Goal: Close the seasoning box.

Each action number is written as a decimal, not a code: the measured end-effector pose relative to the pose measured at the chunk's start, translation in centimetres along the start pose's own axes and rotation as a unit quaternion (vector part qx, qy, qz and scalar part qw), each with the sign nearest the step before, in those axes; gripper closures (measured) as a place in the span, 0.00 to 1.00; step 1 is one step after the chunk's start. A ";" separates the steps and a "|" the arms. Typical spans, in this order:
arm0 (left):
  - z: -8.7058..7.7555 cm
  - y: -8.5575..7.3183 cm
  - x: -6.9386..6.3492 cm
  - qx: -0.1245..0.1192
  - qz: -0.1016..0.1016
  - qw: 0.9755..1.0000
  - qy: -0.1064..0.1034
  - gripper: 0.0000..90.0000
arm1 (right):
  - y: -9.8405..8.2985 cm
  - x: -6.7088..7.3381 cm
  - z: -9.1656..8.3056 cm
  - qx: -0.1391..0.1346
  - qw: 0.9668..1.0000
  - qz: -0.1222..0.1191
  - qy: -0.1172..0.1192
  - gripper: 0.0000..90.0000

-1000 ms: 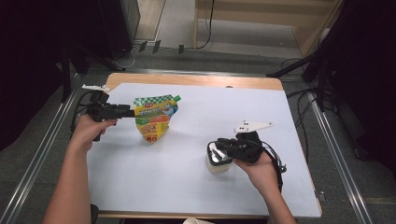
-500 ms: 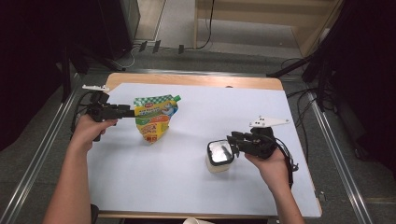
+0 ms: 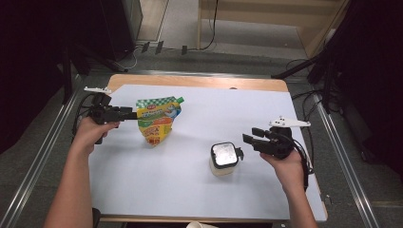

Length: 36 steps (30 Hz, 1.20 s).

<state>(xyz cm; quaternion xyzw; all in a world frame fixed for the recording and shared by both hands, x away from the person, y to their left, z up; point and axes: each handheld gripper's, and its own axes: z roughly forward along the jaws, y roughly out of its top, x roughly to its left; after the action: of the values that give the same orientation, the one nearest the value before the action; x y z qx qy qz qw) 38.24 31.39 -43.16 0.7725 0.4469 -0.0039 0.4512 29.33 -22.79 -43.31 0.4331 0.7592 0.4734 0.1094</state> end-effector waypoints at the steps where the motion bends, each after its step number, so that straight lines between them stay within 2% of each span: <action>1: 0.0 0.0 0.0 0.000 -0.001 1.000 0.000 0.38 | -0.1 -0.2 -0.1 0.000 1.000 0.001 -0.001 0.55; 10: -0.1 0.0 0.1 -0.001 0.000 1.000 0.001 0.38 | -1.2 -1.8 -0.1 -0.013 1.000 -0.012 -0.012 0.53; 20: 0.0 -0.1 0.1 -0.002 -0.001 1.000 0.004 0.37 | -2.3 -3.1 0.5 -0.009 1.000 -0.007 -0.025 0.47; 27: 0.0 -0.1 0.1 -0.001 0.001 1.000 0.005 0.38 | -2.9 -3.6 1.2 0.001 0.999 0.008 -0.033 0.43; 36: 0.2 -0.2 0.2 0.001 0.002 1.000 0.007 0.37 | -3.1 -3.5 1.9 0.011 0.999 0.004 -0.040 0.41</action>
<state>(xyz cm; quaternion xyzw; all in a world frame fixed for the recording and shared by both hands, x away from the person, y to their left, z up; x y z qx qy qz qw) 38.28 31.44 -43.47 0.7737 0.4484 0.0019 0.4476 30.84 -24.83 -47.73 0.4562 0.7573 0.4478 0.1333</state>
